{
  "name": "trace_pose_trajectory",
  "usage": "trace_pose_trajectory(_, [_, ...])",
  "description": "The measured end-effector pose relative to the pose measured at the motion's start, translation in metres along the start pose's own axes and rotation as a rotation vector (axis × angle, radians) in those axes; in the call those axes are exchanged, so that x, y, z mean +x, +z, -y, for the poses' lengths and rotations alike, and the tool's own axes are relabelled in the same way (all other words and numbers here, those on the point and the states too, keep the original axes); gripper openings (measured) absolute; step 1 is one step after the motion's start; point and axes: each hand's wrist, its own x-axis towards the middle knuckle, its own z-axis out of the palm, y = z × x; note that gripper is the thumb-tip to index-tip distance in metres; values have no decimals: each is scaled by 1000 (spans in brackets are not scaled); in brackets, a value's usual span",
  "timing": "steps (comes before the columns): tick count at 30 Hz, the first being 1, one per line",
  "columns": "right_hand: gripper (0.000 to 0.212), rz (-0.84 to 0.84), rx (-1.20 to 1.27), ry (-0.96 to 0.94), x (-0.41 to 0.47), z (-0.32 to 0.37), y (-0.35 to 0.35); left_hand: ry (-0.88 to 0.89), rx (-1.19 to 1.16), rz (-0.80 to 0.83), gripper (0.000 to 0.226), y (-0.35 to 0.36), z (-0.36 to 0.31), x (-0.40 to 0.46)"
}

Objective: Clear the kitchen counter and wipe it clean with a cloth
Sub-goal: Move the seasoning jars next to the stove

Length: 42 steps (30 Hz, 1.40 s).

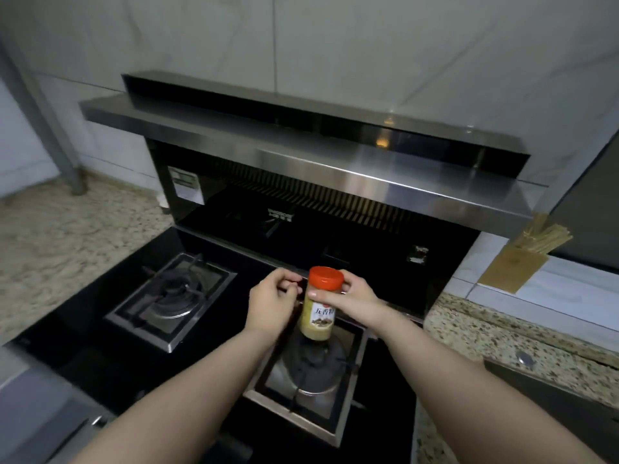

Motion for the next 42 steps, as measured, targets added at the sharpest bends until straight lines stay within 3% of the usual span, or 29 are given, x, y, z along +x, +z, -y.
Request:
trace_pose_trajectory(4, [38, 89, -22, -58, -6, 36, 97, -23, 9, -99, 29, -107, 30, -18])
trace_pose_trajectory(10, [45, 239, -93, -94, -25, 81, 251, -126, 41, -115, 19, -266, 82, -62])
trace_pose_trajectory(19, [43, 480, -225, -238, -51, 170, 458, -219, 44, -245, 34, -477, 114, -141])
trace_pose_trajectory(30, [42, 629, -273, -265, 1, 204, 565, -233, 9, -303, 55, -543, 153, -112])
trace_pose_trajectory(34, [50, 625, -276, -264, 48, 206, 590, -240, -12, -303, 58, -554, 169, -59])
trace_pose_trajectory(42, [69, 571, -277, -227, 168, 228, 612, -242, -4, -267, 43, -577, 185, 83])
